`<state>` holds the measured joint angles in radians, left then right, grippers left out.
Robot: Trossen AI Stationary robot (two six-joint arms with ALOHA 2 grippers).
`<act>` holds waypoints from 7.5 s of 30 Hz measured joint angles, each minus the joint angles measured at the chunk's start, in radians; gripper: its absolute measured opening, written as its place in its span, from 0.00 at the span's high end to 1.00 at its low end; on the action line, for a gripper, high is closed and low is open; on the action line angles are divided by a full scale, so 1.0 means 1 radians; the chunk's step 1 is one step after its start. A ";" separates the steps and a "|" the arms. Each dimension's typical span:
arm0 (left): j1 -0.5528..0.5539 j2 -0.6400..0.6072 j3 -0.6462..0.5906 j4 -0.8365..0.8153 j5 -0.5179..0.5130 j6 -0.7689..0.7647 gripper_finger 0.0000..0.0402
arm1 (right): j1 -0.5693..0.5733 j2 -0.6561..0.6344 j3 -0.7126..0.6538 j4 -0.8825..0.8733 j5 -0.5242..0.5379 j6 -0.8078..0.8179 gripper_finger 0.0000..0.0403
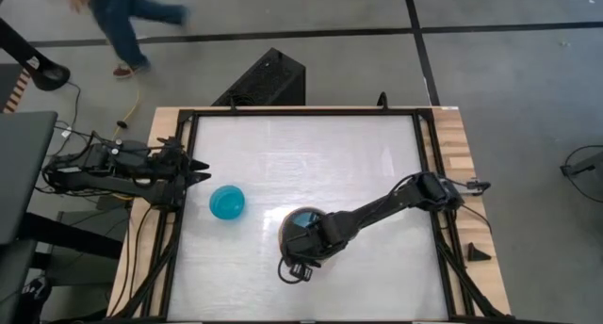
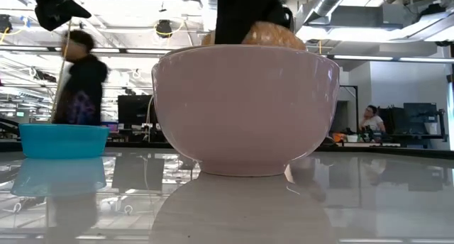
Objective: Nest bowls inside each other
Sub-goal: Stack the blue patterned bowl on top of the gray bowl, then stack the blue bowl on top the blue patterned bowl, then return to Home Position
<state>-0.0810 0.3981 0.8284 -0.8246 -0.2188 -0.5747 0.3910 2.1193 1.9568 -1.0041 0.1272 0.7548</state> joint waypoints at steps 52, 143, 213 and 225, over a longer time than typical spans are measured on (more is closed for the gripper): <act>-0.019 0.050 -0.380 0.255 0.343 -0.053 0.58 | 0.152 -0.203 0.000 -0.068 0.483 0.378 0.50; -0.207 1.640 0.943 0.102 0.362 0.189 0.58 | 0.858 -0.491 -0.457 -0.554 0.665 1.338 0.50; -0.257 -0.229 -0.471 0.696 -0.416 -0.012 0.64 | 0.733 -1.716 -1.513 0.075 1.275 1.129 0.65; -0.257 -0.229 -0.472 0.528 -0.416 -0.181 0.64 | 0.862 -1.967 -1.680 0.077 1.263 1.118 0.65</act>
<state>-0.3378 0.1696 0.3569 -0.2964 -0.6351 -0.7562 1.2525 0.1519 0.2764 -0.9269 1.3903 1.8731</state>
